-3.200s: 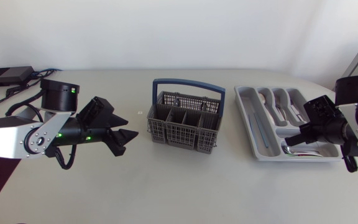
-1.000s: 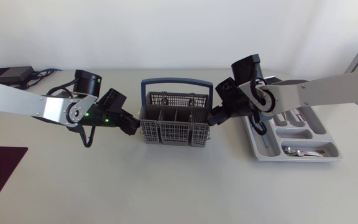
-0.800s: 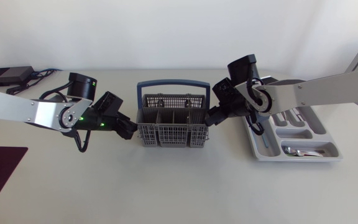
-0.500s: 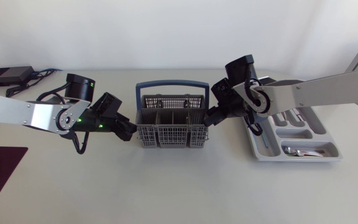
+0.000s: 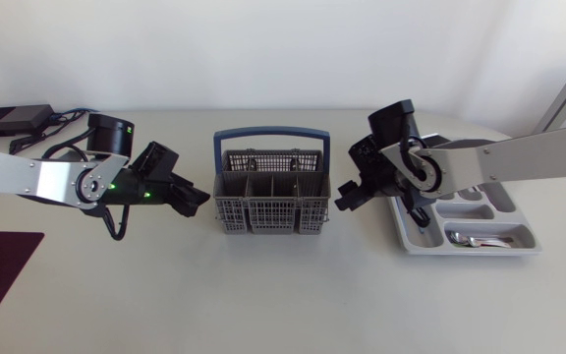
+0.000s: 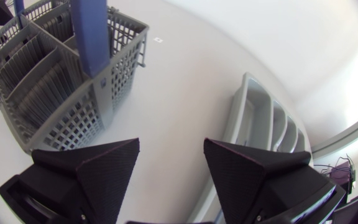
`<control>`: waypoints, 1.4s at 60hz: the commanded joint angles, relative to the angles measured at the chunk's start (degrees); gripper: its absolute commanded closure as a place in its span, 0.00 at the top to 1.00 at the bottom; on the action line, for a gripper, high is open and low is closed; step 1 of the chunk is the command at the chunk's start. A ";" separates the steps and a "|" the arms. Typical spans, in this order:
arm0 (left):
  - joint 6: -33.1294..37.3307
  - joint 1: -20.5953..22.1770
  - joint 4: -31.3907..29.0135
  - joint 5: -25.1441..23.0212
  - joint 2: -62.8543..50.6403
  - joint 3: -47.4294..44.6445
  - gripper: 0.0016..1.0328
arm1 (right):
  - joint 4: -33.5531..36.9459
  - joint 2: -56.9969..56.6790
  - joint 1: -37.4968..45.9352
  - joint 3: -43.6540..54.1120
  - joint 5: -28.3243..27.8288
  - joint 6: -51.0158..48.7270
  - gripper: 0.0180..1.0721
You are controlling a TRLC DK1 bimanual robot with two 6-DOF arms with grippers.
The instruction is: Sort the cutlery from the basket into the organizer compartments.
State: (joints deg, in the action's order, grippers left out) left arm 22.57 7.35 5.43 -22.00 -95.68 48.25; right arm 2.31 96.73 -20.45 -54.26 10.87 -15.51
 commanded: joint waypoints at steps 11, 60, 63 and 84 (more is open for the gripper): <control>0.64 -2.52 -1.65 0.38 9.11 -1.67 0.72 | -0.81 -13.06 3.22 7.59 1.96 -2.07 0.94; -7.63 -7.88 -12.46 4.95 39.78 -10.54 0.95 | 14.22 -56.83 20.10 21.39 -7.53 -5.94 0.95; -8.24 -8.15 -12.73 4.95 40.92 -10.98 0.95 | 15.18 -58.32 21.33 21.74 -9.38 -5.94 0.95; -8.42 -9.82 -12.55 5.12 54.02 -16.96 0.95 | 19.75 -73.44 25.28 25.26 -12.90 -5.59 0.95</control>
State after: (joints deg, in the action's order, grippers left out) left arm 14.98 -1.85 -7.11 -17.21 -44.31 33.71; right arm 21.21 26.76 4.36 -31.27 -1.74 -21.06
